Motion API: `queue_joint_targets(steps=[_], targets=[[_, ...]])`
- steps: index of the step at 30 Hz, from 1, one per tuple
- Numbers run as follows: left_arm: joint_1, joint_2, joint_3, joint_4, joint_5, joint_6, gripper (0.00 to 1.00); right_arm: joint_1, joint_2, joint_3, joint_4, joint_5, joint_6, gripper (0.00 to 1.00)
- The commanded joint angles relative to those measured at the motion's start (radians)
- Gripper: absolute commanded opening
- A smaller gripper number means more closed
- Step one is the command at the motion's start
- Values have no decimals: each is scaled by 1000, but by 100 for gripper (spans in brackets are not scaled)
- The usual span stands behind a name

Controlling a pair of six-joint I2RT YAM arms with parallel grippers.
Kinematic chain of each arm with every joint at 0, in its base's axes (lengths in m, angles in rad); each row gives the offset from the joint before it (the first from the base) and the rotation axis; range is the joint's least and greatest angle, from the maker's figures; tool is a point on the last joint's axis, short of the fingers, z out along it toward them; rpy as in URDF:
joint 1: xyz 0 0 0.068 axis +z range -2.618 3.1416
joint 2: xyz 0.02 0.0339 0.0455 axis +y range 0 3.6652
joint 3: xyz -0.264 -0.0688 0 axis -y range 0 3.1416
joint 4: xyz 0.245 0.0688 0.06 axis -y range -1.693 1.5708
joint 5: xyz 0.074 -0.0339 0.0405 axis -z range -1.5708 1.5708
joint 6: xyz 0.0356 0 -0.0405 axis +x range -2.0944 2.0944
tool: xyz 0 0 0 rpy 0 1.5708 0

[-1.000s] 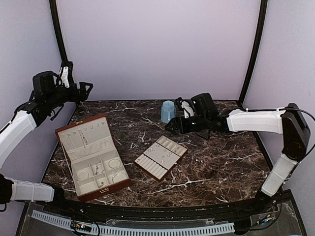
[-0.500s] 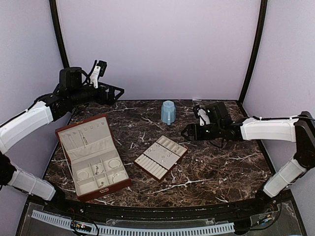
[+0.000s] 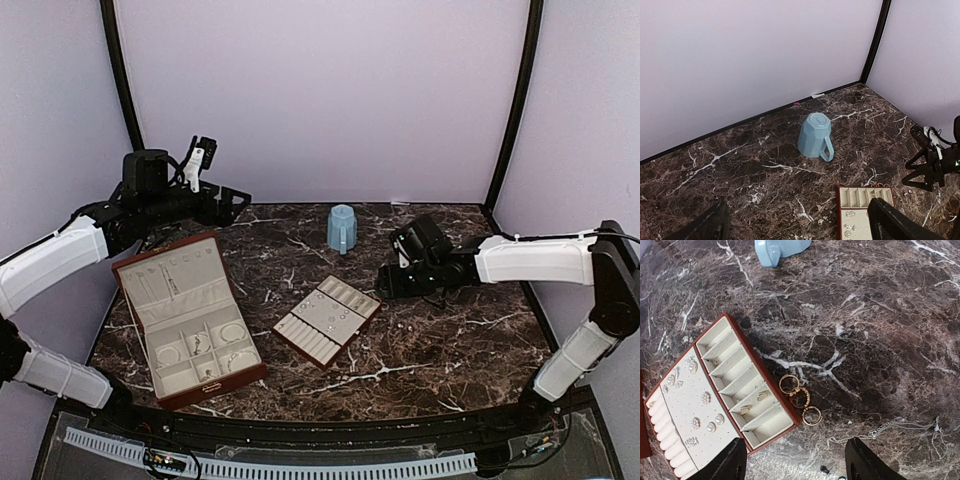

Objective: Organize the mixed jewelry
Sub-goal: Adjust the ring at the center of the board.

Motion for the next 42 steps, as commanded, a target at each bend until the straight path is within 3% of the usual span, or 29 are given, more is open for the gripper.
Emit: queue_joint_targets(steps=[1, 18, 42], targets=[[-2, -33, -14, 2, -37, 13, 99, 18, 40, 39, -62, 81, 55, 65], [-1, -29, -17, 2, -60, 21, 99, 6, 135, 55, -77, 80, 85, 42], [-1, -32, -18, 1, -61, 25, 99, -18, 285, 136, -50, 77, 40, 29]])
